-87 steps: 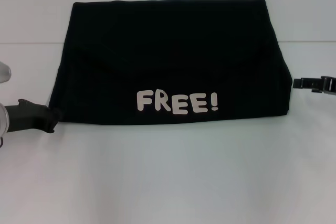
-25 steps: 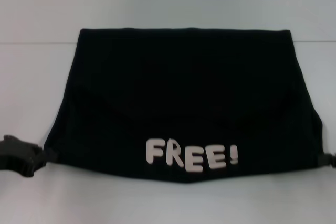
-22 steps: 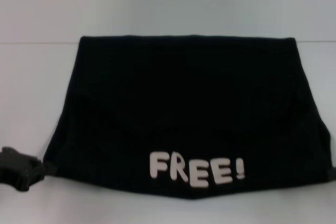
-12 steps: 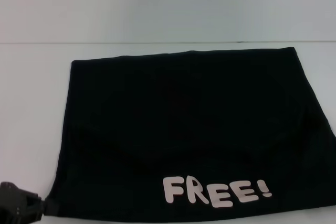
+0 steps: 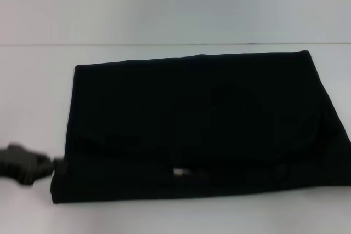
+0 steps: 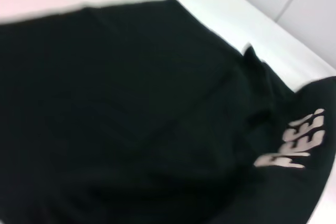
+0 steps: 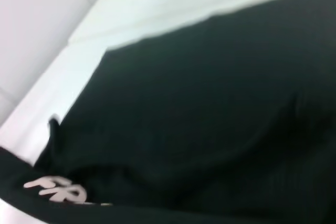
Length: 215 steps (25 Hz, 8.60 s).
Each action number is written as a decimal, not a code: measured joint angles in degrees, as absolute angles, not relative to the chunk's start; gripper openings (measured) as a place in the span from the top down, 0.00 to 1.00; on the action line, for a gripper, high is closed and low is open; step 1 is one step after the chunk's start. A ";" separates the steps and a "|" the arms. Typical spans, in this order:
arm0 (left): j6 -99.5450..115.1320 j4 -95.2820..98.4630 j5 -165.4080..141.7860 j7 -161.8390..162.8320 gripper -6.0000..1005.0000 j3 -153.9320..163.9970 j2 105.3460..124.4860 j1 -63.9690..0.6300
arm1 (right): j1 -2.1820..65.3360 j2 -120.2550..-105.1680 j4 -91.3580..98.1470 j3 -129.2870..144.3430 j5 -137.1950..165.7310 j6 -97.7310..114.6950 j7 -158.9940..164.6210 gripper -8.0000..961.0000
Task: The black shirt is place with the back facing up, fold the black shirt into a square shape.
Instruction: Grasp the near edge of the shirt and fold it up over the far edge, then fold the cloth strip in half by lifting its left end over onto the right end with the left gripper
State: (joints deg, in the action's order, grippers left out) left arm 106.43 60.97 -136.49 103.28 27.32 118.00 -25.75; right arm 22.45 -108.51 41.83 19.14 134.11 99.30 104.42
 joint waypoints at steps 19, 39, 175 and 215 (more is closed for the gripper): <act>60.74 40.00 -138.30 111.08 1.00 41.02 114.18 -43.47 | 40.86 -108.30 25.86 17.29 134.25 62.49 105.09 0.97; 47.95 36.22 -138.24 111.52 0.98 41.49 114.17 -48.44 | 49.27 -108.86 23.40 19.90 133.93 45.98 108.72 0.96; 69.85 29.44 -136.47 162.23 0.06 30.15 113.73 -37.33 | 45.33 -109.77 27.24 23.64 127.35 63.35 101.95 0.31; 64.14 29.44 -136.47 155.49 0.56 30.69 113.91 -37.79 | 45.52 -109.86 27.25 23.64 127.35 63.45 102.04 0.32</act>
State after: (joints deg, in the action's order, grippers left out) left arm 64.14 29.44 -136.47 155.49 30.69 113.91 -37.79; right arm 45.52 -109.86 27.25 23.64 127.35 63.45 102.05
